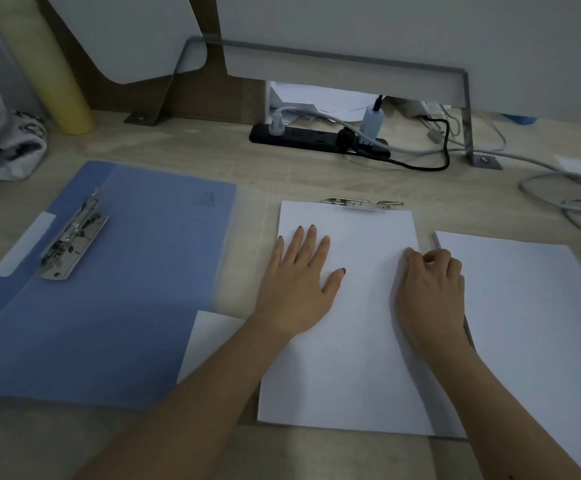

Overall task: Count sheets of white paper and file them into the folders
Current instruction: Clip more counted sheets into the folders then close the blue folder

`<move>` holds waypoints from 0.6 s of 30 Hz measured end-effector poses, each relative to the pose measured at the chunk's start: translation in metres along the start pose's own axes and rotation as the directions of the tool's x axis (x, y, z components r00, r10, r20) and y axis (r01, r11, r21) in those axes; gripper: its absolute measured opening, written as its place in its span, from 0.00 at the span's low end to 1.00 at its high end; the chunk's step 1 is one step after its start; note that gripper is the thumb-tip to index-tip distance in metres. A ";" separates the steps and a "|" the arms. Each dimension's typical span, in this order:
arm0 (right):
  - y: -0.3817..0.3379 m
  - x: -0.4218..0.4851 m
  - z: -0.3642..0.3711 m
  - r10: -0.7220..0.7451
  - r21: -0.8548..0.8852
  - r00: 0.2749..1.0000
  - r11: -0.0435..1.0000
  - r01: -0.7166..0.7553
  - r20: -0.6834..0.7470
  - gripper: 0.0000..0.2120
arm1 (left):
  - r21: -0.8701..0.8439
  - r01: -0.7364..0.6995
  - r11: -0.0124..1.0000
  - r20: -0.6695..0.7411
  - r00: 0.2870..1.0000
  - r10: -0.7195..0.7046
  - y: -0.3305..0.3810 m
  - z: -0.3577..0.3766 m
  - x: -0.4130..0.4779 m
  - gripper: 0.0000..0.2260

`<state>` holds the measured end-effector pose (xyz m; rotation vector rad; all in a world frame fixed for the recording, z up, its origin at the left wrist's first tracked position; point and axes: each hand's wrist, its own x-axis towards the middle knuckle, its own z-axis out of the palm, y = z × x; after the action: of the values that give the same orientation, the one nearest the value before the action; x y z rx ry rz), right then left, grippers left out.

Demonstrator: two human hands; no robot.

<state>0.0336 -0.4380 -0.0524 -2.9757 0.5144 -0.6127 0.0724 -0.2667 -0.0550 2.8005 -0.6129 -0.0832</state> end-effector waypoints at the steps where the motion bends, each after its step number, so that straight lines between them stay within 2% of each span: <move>1: 0.000 0.002 0.000 -0.012 0.005 1.000 1.000 0.012 0.002 0.12 | 0.003 0.009 1.000 0.001 1.000 -0.009 -0.001 0.001 0.000 0.32; 3: -0.002 0.014 -0.002 -0.042 0.069 0.998 0.997 0.039 0.036 0.12 | 0.003 0.014 1.000 -0.007 1.000 -0.014 -0.001 0.001 0.000 0.36; 4: -0.004 0.026 -0.002 -0.028 0.161 0.997 0.987 0.017 0.069 0.14 | -0.005 0.016 1.000 -0.007 1.000 -0.016 -0.001 0.001 0.001 0.37; 5: -0.005 0.041 0.000 0.034 0.304 0.991 0.950 -0.073 0.133 0.16 | -0.007 0.017 1.000 -0.005 1.000 -0.017 -0.001 0.001 0.001 0.38; 6: -0.008 0.056 -0.002 0.129 0.471 0.960 0.850 -0.236 0.249 0.18 | -0.004 0.017 1.000 -0.006 1.000 -0.017 -0.001 0.001 0.000 0.38; 8: -0.015 0.082 -0.008 0.243 0.711 0.848 0.465 -0.527 0.470 0.13 | 0.006 0.021 1.000 -0.012 1.000 -0.021 -0.001 0.001 0.000 0.36; 9: -0.018 0.091 -0.011 0.263 0.760 0.806 0.275 -0.589 0.530 0.08 | -0.001 0.023 1.000 -0.016 1.000 -0.023 0.000 0.001 0.000 0.36; 10: -0.021 0.098 -0.013 0.265 0.790 0.788 0.128 -0.600 0.556 0.08 | -0.015 0.024 1.000 -0.016 1.000 -0.025 0.000 0.000 0.000 0.36; 11: -0.025 0.103 -0.014 0.263 0.804 0.781 0.036 -0.594 0.566 0.13 | -0.025 0.025 0.999 -0.015 1.000 -0.026 0.001 0.000 0.000 0.37; 12: -0.029 0.104 -0.016 0.257 0.812 0.789 0.024 -0.583 0.558 0.19 | -0.031 0.026 0.999 -0.013 1.000 -0.026 0.001 -0.001 -0.001 0.37; 13: -0.035 0.104 -0.018 0.245 0.828 0.819 0.095 -0.553 0.519 0.22 | -0.034 0.025 0.999 -0.012 1.000 -0.025 0.002 -0.002 0.000 0.37; 16: -0.053 0.098 -0.015 0.086 0.834 0.927 0.412 -0.368 0.366 0.20 | -0.048 0.019 0.999 -0.014 1.000 -0.019 0.002 -0.003 -0.001 0.37; 18: -0.060 0.095 -0.006 -0.049 0.779 0.950 0.586 -0.224 0.309 0.20 | -0.047 0.011 0.999 -0.033 0.999 -0.013 0.002 -0.004 -0.001 0.39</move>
<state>0.1315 -0.4131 -0.0039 -2.0696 0.2422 -0.2493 0.0711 -0.2666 -0.0511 2.7549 -0.5786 -0.0521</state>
